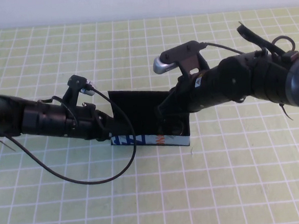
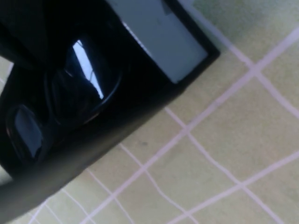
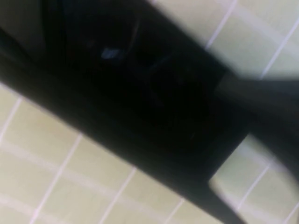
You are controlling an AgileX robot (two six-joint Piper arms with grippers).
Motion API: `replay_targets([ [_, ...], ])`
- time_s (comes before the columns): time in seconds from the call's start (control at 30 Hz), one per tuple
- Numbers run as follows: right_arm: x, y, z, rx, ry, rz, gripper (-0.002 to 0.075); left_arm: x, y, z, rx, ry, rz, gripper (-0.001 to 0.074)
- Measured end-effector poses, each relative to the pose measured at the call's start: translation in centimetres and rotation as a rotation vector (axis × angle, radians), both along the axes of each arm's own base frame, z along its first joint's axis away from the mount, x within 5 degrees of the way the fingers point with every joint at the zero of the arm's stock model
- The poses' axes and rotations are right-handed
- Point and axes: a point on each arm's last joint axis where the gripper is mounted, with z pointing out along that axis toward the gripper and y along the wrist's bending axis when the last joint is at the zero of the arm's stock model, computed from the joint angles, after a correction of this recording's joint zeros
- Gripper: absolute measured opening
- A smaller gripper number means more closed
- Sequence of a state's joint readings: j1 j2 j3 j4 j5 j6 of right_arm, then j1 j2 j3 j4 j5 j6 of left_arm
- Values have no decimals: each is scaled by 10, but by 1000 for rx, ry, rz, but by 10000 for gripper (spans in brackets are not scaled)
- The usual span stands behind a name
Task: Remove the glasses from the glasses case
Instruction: Pick up the glasses from the glasses case
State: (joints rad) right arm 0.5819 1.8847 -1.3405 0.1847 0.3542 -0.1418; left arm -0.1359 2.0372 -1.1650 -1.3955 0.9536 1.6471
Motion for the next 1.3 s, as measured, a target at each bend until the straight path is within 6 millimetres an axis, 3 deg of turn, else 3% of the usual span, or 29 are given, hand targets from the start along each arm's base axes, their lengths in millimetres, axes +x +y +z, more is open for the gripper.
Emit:
replay_targets([
  [0.3, 40, 2, -9, -10, 49, -28, -16, -3, -2, 2, -26, 24, -22, -4],
  [0.6, 58, 7, -28, -36, 126, -25, -16, -5, -3, 3, -50, 34, -47, -4],
  [0.73, 59, 7, -30, -41, 140, -23, -16, -6, -3, 5, -55, 33, -51, -4],
  [0.97, 57, 6, -26, -65, 144, 18, -16, -2, -2, 30, -65, -29, 27, -4],
  [1.3, 41, 2, 1, -122, 146, 159, -16, 35, 1, 28, -48, -32, 209, -4],
])
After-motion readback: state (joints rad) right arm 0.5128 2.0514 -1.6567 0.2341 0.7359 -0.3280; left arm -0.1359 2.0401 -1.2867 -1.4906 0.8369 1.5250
